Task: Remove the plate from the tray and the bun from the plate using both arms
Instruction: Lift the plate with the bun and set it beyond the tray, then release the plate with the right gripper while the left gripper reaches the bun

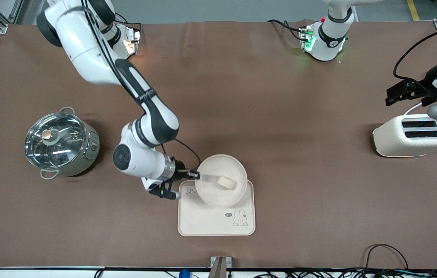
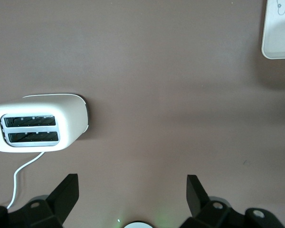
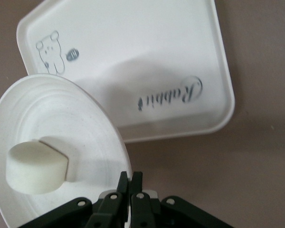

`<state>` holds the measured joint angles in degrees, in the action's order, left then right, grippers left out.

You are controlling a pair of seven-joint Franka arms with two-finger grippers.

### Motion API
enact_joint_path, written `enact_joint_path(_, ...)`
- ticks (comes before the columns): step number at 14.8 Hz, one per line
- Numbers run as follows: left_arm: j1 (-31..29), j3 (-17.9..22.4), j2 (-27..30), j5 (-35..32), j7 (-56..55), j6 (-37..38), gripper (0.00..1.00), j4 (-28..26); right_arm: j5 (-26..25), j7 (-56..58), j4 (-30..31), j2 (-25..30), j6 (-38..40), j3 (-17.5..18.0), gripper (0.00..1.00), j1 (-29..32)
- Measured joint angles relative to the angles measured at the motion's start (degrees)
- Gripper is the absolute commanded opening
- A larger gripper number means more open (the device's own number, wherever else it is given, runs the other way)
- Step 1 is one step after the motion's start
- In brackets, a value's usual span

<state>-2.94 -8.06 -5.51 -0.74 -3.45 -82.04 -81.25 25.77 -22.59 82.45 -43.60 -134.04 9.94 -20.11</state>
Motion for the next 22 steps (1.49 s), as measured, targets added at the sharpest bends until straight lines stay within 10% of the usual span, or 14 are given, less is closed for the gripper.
enact_joint_path(6,-0.7,0.4,-0.7,0.0,0.0,0.0,1.0,0.3,0.0,3.9,26.0,10.6,-16.5,5.0,0.0,-0.1)
enact_joint_path(15,0.3,-2.1,-8.7,0.2,-7.9,-8.2,1.0,-4.3,0.0,7.2,30.3,10.6,-21.7,5.2,0.04,-0.1)
enact_joint_path(18,1.0,-4.5,-10.1,0.3,-15.1,-13.8,1.0,-9.1,0.0,7.3,30.4,9.7,-25.7,5.3,0.9,-0.4)
enact_joint_path(22,5.6,-5.1,-12.0,0.3,-27.4,-19.6,1.0,-12.9,0.0,7.2,30.4,8.3,-27.2,5.4,1.0,-0.9)
